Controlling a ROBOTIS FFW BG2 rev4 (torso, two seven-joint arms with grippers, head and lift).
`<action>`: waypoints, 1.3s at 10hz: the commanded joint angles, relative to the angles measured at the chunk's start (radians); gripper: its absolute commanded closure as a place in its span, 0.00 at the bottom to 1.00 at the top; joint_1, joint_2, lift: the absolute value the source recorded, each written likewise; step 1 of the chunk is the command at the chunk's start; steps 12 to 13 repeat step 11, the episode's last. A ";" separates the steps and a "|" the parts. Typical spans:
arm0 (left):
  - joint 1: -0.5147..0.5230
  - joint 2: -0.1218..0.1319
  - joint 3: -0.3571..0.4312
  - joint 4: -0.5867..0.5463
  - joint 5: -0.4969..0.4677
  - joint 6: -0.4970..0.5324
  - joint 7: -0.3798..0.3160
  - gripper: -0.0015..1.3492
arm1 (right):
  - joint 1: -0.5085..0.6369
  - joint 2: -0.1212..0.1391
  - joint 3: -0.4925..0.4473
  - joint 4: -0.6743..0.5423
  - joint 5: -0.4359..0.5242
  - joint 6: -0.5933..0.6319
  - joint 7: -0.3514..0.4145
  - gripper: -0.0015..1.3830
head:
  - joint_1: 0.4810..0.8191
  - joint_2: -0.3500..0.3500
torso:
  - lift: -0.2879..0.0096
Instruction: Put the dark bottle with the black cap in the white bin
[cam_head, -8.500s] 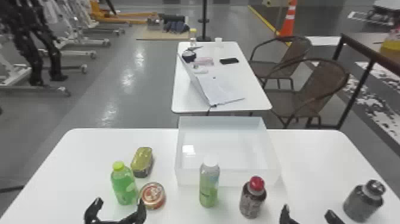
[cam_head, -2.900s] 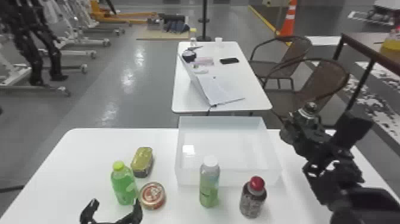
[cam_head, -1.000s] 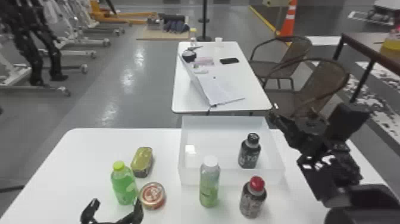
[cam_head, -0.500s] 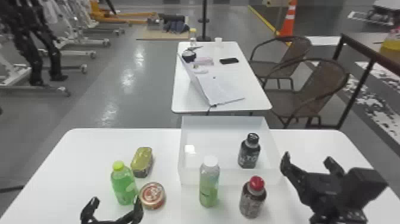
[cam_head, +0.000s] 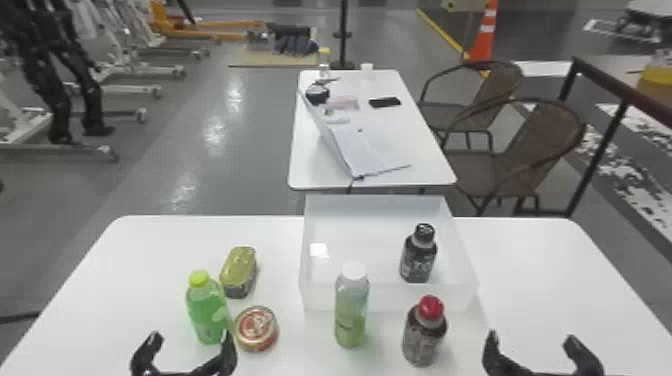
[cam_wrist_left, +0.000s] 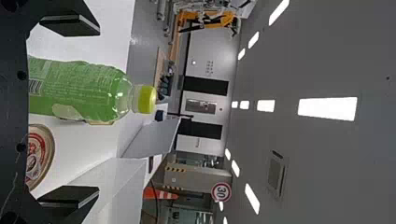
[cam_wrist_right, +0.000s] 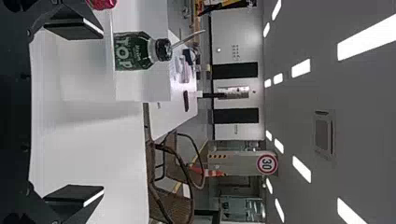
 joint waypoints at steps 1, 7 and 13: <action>0.001 -0.004 0.001 0.000 -0.003 0.001 0.000 0.08 | 0.001 -0.004 0.004 0.000 0.018 -0.001 0.000 0.09 | 0.20 0.50 | 0.63; -0.001 -0.004 0.000 0.000 -0.008 0.004 0.000 0.08 | -0.009 -0.002 0.012 0.009 0.024 -0.001 0.002 0.09 | 0.20 0.50 | 0.63; -0.005 -0.004 -0.003 0.000 -0.011 0.007 0.000 0.08 | -0.012 -0.002 0.012 0.011 0.022 -0.001 0.002 0.09 | 0.20 0.50 | 0.63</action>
